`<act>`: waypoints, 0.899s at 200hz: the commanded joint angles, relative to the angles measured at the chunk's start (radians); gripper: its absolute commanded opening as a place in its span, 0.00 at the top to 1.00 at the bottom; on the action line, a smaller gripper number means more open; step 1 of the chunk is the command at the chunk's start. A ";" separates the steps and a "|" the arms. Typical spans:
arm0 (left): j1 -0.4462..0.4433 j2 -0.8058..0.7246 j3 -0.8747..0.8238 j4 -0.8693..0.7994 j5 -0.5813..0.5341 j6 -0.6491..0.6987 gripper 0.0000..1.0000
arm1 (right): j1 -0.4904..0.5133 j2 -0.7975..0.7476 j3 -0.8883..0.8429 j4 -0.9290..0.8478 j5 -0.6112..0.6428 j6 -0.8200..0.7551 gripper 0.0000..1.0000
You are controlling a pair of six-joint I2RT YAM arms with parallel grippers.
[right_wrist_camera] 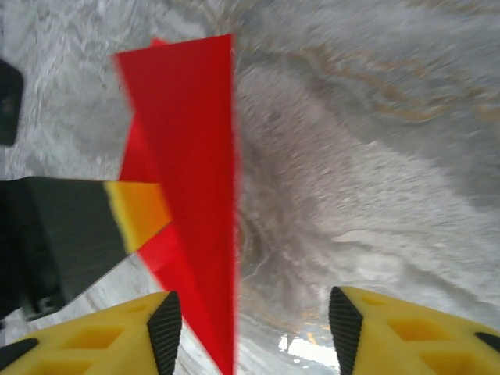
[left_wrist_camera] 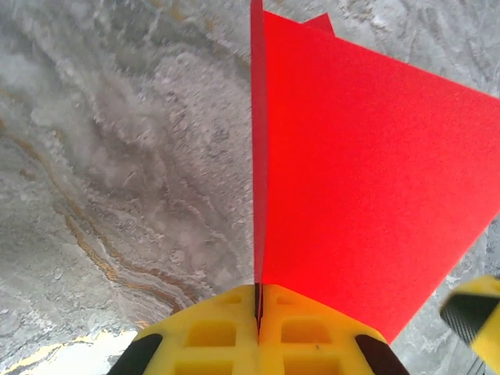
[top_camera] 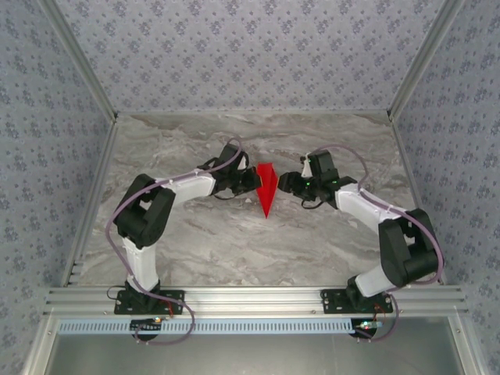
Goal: Fold a paper plane with a square sheet of paper (pick it up from the middle)
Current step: Turn over the paper plane at the top-center of the table.
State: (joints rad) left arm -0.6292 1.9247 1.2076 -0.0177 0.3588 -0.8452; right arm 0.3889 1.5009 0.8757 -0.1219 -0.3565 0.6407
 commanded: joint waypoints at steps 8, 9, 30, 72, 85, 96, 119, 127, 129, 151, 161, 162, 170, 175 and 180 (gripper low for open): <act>0.004 0.020 -0.057 0.141 0.034 -0.057 1.00 | 0.067 0.077 0.072 -0.007 0.019 -0.003 0.52; 0.004 0.020 -0.059 0.144 0.034 -0.058 1.00 | 0.069 0.080 0.073 -0.008 0.020 -0.003 0.52; 0.006 0.025 -0.089 0.176 0.036 -0.068 1.00 | 0.093 0.129 0.101 -0.016 0.027 -0.002 0.56; 0.011 0.034 -0.126 0.215 0.039 -0.083 1.00 | 0.114 0.201 0.152 -0.063 0.034 -0.003 0.60; 0.010 0.037 -0.132 0.220 0.040 -0.084 1.00 | 0.117 0.211 0.156 -0.071 0.039 -0.003 0.60; 0.011 0.039 -0.135 0.222 0.039 -0.086 1.00 | 0.120 0.219 0.157 -0.074 0.040 -0.003 0.59; 0.012 0.042 -0.141 0.227 0.037 -0.090 1.00 | 0.127 0.233 0.160 -0.086 0.034 -0.003 0.58; 0.014 0.043 -0.143 0.228 0.036 -0.092 1.00 | 0.128 0.238 0.161 -0.090 0.035 -0.020 0.57; 0.013 0.043 -0.143 0.228 0.037 -0.092 1.00 | 0.129 0.239 0.161 -0.091 0.035 -0.032 0.57; 0.016 0.046 -0.148 0.235 0.041 -0.098 1.00 | 0.136 0.250 0.161 -0.104 0.034 -0.045 0.55; 0.016 0.048 -0.148 0.240 0.045 -0.100 1.00 | 0.140 0.254 0.159 -0.107 0.028 -0.052 0.54; 0.016 0.048 -0.148 0.240 0.045 -0.100 1.00 | 0.140 0.254 0.159 -0.106 0.028 -0.053 0.54; 0.016 0.047 -0.147 0.242 0.049 -0.101 1.00 | 0.145 0.256 0.156 -0.106 0.025 -0.057 0.53; 0.016 0.048 -0.147 0.243 0.052 -0.101 1.00 | 0.148 0.256 0.156 -0.108 0.024 -0.061 0.52; 0.017 0.048 -0.146 0.245 0.054 -0.101 1.00 | 0.151 0.258 0.156 -0.108 0.024 -0.064 0.52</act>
State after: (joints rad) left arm -0.6170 1.9526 1.0702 0.1883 0.3828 -0.9375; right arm 0.5236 1.7370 1.0069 -0.1944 -0.3363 0.6102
